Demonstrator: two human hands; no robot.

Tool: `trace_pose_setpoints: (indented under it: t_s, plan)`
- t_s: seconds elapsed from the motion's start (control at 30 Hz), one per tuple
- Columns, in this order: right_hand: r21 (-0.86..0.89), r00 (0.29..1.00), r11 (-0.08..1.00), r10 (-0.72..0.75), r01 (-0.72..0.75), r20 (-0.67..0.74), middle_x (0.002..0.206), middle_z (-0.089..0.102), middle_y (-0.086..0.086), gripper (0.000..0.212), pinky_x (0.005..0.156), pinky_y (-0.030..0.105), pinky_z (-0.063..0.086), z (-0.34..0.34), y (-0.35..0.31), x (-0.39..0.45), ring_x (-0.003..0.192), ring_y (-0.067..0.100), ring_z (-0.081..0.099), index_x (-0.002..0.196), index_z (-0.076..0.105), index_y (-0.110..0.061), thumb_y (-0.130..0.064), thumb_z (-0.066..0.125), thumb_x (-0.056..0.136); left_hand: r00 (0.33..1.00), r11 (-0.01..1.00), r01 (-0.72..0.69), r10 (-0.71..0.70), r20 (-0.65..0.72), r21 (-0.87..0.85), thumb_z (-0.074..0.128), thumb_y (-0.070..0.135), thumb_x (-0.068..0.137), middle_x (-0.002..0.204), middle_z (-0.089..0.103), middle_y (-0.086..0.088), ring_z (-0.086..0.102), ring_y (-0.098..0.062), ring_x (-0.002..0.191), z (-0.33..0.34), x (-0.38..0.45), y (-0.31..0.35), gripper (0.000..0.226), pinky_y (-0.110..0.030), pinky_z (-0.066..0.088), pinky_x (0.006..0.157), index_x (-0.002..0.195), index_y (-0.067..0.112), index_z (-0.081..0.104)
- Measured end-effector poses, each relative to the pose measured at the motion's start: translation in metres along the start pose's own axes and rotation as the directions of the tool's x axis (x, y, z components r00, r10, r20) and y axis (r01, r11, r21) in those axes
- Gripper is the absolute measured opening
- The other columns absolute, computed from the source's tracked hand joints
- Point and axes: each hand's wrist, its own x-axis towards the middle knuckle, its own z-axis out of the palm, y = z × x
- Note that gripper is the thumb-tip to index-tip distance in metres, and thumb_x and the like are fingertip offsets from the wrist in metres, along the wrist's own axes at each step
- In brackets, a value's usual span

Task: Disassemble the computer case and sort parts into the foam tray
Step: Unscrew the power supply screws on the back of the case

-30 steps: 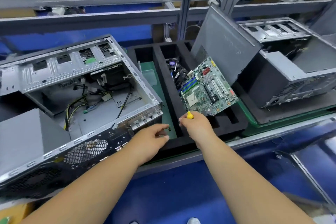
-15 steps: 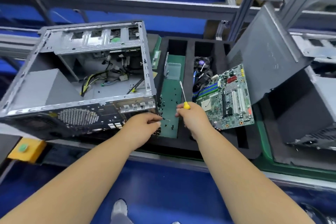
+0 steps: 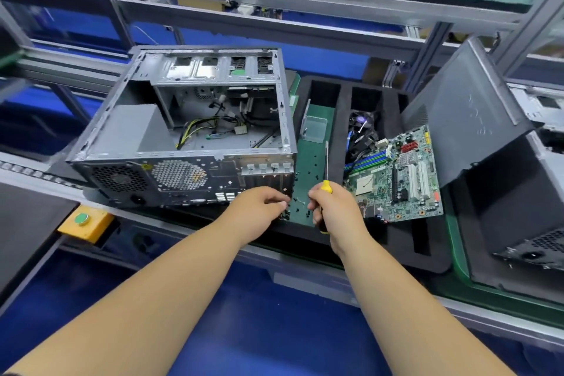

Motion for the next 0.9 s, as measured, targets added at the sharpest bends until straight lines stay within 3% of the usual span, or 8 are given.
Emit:
trace_pose_setpoints:
  t_s: [0.2, 0.4, 0.57, 0.9]
  plan:
    - [-0.009, 0.997, 0.997, -0.076, 0.076, -0.018, 0.058, 0.058, -0.003, 0.013, 0.048, 0.026, 0.036, 0.046, -0.007, -0.028, 0.045, 0.013, 0.043, 0.076, 0.058, -0.015, -0.011, 0.054, 0.088, 0.999, 0.996, -0.038, 0.039, 0.016, -0.077, 0.06, 0.025, 0.092, 0.107, 0.07, 0.01, 0.064, -0.01, 0.102, -0.032, -0.022, -0.021, 0.017, -0.038, 0.049, 0.1, 0.101, 0.036, 0.07]
    - [0.014, 0.999, 0.999, -0.037, 0.037, -0.013, 0.059, 0.057, -0.001, 0.009, 0.05, 0.03, 0.034, 0.127, -0.012, -0.058, 0.044, 0.015, 0.042, 0.071, 0.055, -0.017, -0.016, 0.053, 0.08, 1.0, 0.994, -0.021, 0.022, 0.003, -0.106, 0.06, 0.026, 0.093, 0.108, 0.071, 0.01, 0.064, -0.01, 0.104, -0.108, -0.05, -0.061, 0.018, -0.036, 0.048, 0.099, 0.104, 0.032, 0.072]
    - [-0.004, 1.0, 1.0, -0.029, 0.029, 0.007, 0.06, 0.057, 0.0, 0.017, 0.052, 0.031, 0.038, 0.204, -0.008, -0.077, 0.046, 0.015, 0.044, 0.07, 0.055, -0.014, -0.012, 0.053, 0.087, 1.0, 0.989, -0.029, 0.026, -0.016, -0.147, 0.057, 0.022, 0.095, 0.098, 0.073, 0.01, 0.067, -0.003, 0.089, -0.17, -0.065, -0.105, 0.018, -0.028, 0.051, 0.086, 0.098, 0.034, 0.069]
    - [-0.01, 0.995, 0.999, 0.046, -0.047, -0.09, 0.063, 0.055, 0.0, 0.013, 0.05, 0.024, 0.039, 0.295, 0.022, -0.103, 0.047, 0.011, 0.045, 0.08, 0.058, -0.01, -0.011, 0.053, 0.092, 1.0, 0.964, 0.012, -0.014, -0.007, -0.266, 0.062, 0.025, 0.09, 0.11, 0.067, 0.012, 0.06, -0.007, 0.106, -0.225, -0.073, -0.179, 0.026, -0.032, 0.046, 0.096, 0.114, 0.033, 0.065]
